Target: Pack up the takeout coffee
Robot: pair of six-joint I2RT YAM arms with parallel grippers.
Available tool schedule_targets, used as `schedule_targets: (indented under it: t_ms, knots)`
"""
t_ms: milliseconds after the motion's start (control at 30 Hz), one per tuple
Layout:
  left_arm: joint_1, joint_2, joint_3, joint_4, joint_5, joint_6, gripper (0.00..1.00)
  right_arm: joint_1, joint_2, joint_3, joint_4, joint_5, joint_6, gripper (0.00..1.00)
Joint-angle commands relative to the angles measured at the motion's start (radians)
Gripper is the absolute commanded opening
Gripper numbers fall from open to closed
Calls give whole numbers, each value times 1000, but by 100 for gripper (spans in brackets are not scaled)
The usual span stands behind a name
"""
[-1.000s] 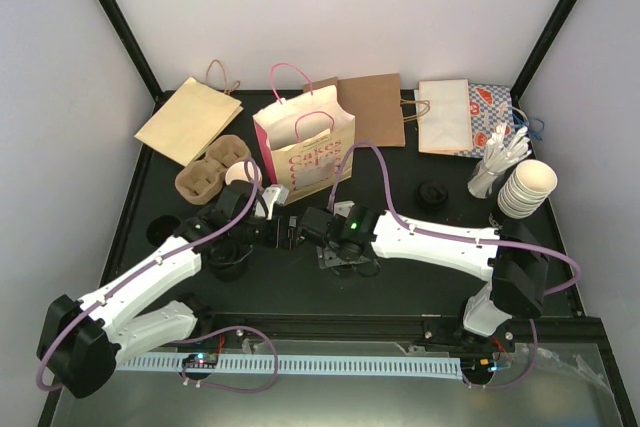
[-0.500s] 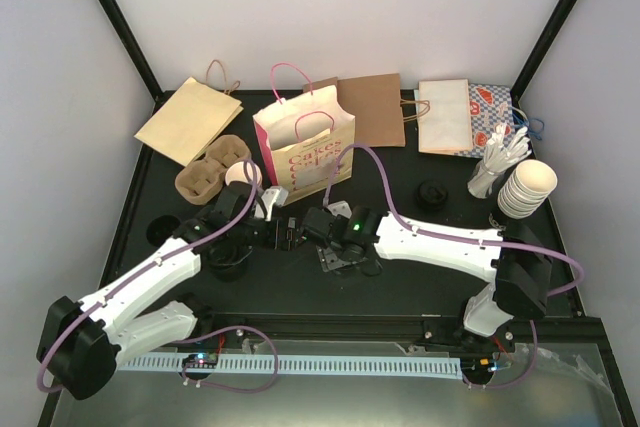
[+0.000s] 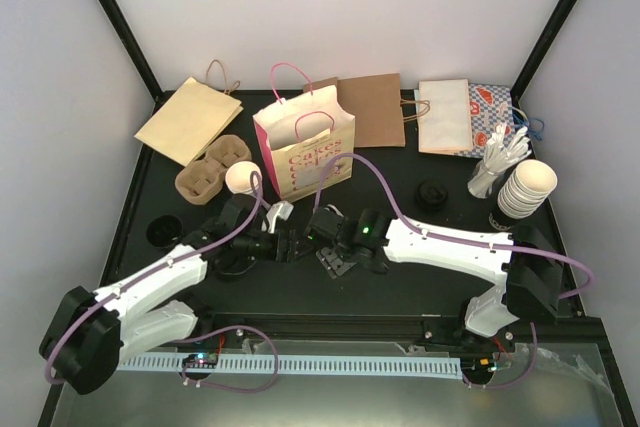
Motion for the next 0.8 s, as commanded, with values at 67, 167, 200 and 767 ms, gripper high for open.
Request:
schedule_targets:
  t_ms: [67,167,200,767]
  knots:
    - [-5,79,-14,139,90,-50,77,-8,3,-28,1,-51,-67,74]
    - [-13,117,-18,169,99,-53,71,-12,-5,-45,16,-64,-67,75]
    - [-16,131,-18,180,104,-55,70,-12,-6,-49,19,-68,-67,74]
    - [-33,277,10,253,81,-76,56,-60,-17,-106,56,-138,-72,74]
